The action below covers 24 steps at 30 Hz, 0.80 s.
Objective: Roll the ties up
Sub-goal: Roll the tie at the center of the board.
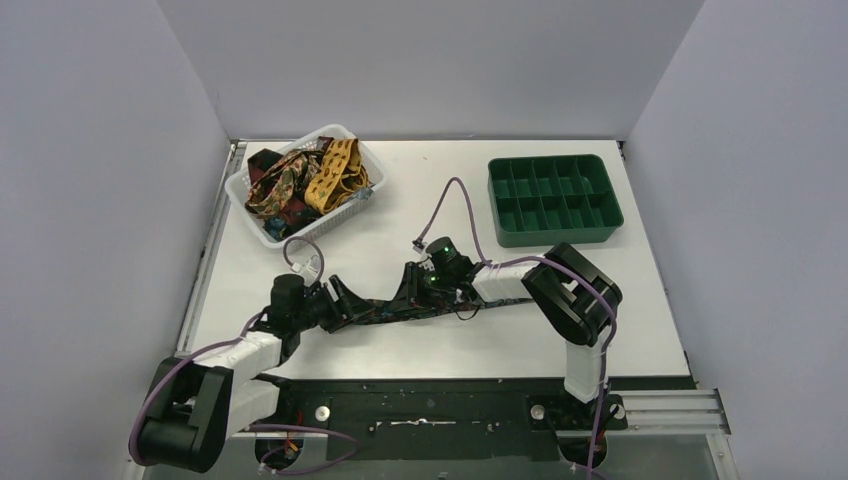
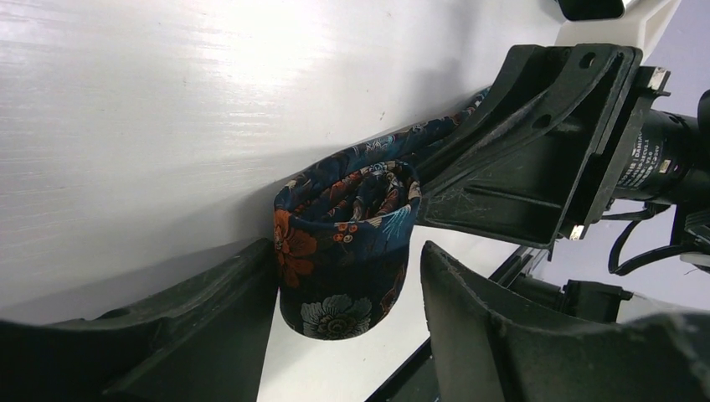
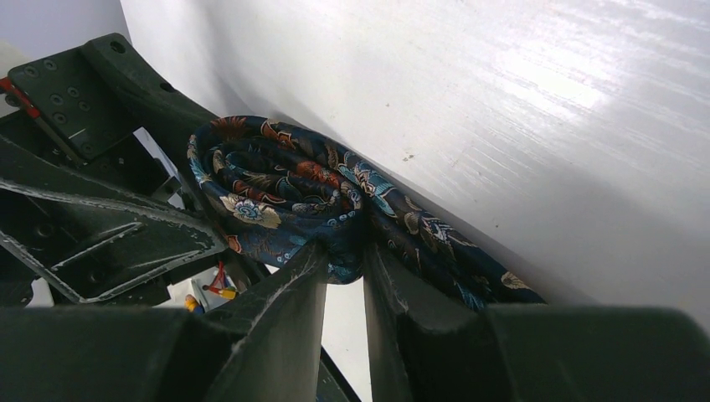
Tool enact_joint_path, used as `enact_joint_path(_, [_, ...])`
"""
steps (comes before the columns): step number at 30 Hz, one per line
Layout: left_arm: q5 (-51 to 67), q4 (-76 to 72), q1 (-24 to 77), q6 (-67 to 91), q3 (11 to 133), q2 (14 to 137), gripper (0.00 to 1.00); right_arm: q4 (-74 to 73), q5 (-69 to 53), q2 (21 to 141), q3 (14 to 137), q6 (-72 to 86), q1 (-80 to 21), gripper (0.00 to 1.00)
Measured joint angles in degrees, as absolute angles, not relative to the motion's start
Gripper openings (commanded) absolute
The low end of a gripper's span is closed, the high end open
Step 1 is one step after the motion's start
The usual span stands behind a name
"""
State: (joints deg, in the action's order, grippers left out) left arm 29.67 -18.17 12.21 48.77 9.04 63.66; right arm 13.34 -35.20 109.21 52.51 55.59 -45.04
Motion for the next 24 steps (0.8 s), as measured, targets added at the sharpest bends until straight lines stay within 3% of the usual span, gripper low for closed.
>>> enact_joint_path(7, [28.6,-19.75,14.85,48.23,9.1,65.73,0.42,13.32,-35.83,109.51,52.73,55.59,-44.97,0.24])
enact_joint_path(11, [26.72,-19.29,15.94,47.75,9.39,65.78,0.36,13.32,-36.07,109.51,52.73,55.57,-44.8,0.29])
enact_joint_path(18, [22.83,-11.53,16.56,46.61,11.99,61.45,0.34,14.17,-37.36,108.81,52.73,55.16,-44.6,0.46])
enact_joint_path(24, [18.13,-1.1,16.86,44.27,16.56,57.3,0.34,10.63,-35.48,103.96,53.71,51.59,-44.01,0.47])
